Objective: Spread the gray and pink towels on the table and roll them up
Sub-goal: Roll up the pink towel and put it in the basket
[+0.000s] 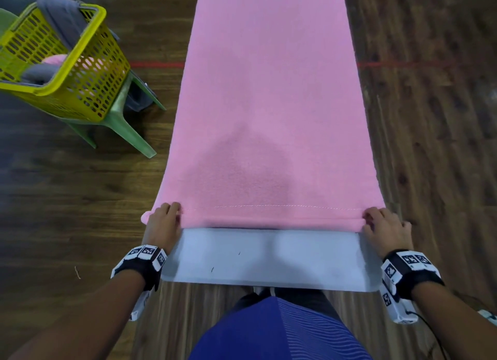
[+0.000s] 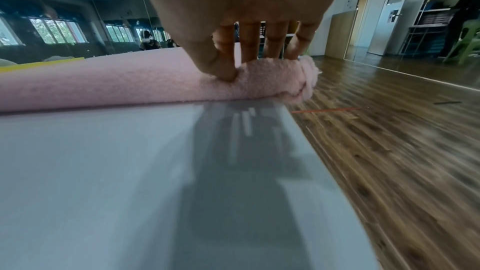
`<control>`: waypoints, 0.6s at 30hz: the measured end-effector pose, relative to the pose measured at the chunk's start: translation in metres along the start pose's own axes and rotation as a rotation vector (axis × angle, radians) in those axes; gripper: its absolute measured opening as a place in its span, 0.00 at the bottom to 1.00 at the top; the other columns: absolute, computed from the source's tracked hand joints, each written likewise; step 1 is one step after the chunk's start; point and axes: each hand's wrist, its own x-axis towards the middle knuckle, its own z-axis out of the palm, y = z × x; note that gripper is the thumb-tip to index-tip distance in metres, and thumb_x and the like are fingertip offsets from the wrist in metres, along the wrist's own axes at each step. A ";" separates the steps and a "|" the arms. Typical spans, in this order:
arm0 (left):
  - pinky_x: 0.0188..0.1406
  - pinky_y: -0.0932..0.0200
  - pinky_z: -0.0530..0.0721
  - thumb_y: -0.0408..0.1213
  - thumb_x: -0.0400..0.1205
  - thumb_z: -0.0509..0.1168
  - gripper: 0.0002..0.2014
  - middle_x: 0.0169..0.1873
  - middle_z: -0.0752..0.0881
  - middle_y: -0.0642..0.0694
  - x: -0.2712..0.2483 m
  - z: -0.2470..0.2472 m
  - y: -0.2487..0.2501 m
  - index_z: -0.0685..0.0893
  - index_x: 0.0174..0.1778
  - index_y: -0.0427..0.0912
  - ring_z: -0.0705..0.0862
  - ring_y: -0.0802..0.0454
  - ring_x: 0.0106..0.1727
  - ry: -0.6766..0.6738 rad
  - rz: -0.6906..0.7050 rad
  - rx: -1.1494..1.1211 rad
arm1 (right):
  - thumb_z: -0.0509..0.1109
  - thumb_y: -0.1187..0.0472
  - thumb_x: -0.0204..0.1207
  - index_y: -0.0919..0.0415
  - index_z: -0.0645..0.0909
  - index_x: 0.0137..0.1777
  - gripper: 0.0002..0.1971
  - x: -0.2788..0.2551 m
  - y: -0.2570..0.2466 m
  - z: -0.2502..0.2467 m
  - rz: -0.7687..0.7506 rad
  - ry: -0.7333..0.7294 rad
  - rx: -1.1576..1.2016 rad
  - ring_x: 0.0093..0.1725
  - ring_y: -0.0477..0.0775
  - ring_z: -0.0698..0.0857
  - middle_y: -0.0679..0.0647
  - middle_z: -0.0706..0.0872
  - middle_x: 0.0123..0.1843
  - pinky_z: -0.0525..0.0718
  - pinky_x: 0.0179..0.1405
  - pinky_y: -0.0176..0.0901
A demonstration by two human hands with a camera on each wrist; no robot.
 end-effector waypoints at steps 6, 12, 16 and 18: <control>0.37 0.44 0.76 0.22 0.64 0.72 0.17 0.42 0.82 0.38 -0.004 0.015 0.001 0.80 0.47 0.34 0.76 0.38 0.41 0.012 0.074 0.055 | 0.76 0.71 0.58 0.63 0.83 0.46 0.15 0.000 0.003 0.017 -0.123 0.021 0.073 0.43 0.69 0.81 0.61 0.83 0.47 0.79 0.49 0.63; 0.43 0.43 0.80 0.32 0.68 0.66 0.07 0.35 0.87 0.40 0.002 0.002 0.001 0.86 0.40 0.37 0.83 0.37 0.38 -0.031 0.040 0.064 | 0.70 0.59 0.69 0.56 0.87 0.48 0.09 0.007 0.001 0.010 -0.135 0.079 0.059 0.50 0.61 0.82 0.53 0.89 0.48 0.71 0.55 0.57; 0.49 0.41 0.73 0.31 0.70 0.68 0.08 0.37 0.84 0.43 0.022 -0.012 0.012 0.81 0.44 0.41 0.82 0.39 0.41 -0.028 -0.019 0.139 | 0.72 0.57 0.70 0.50 0.84 0.49 0.08 0.030 -0.009 -0.006 -0.071 0.038 -0.072 0.51 0.59 0.78 0.54 0.84 0.50 0.68 0.54 0.56; 0.41 0.42 0.75 0.30 0.71 0.70 0.10 0.39 0.81 0.40 0.028 -0.015 0.015 0.78 0.45 0.38 0.80 0.38 0.40 -0.012 -0.044 0.134 | 0.73 0.60 0.68 0.54 0.80 0.46 0.08 0.038 -0.011 -0.006 -0.055 -0.001 -0.023 0.48 0.61 0.78 0.56 0.81 0.48 0.74 0.51 0.56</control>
